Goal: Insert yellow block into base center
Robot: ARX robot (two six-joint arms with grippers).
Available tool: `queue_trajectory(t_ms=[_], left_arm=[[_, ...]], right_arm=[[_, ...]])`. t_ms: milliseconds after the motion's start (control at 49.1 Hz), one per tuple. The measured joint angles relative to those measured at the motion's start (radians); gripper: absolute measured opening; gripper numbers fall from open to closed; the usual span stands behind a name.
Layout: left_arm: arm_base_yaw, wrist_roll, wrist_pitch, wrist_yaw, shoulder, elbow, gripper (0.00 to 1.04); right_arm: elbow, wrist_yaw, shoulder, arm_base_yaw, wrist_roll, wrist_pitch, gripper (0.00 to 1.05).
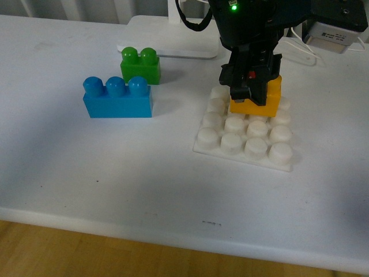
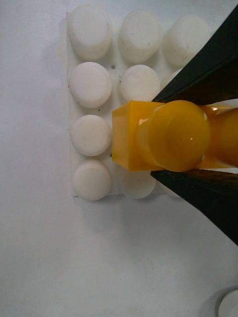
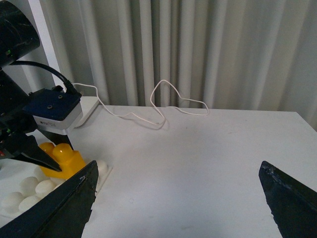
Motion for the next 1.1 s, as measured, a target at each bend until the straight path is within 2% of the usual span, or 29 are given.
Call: queue_trajectory(t_ms=[265, 1099], left_arm=[[0.007, 0.037, -0.025, -0.04, 0.023, -0.001, 0.32], [-0.001, 0.04, 0.101, -0.035, 0.009, -0.101, 0.32]], right_arm=[[0.0, 0.0, 0.0, 0.0, 0.0, 0.0, 0.95], [0.0, 0.0, 0.0, 0.0, 0.0, 0.0, 0.95]])
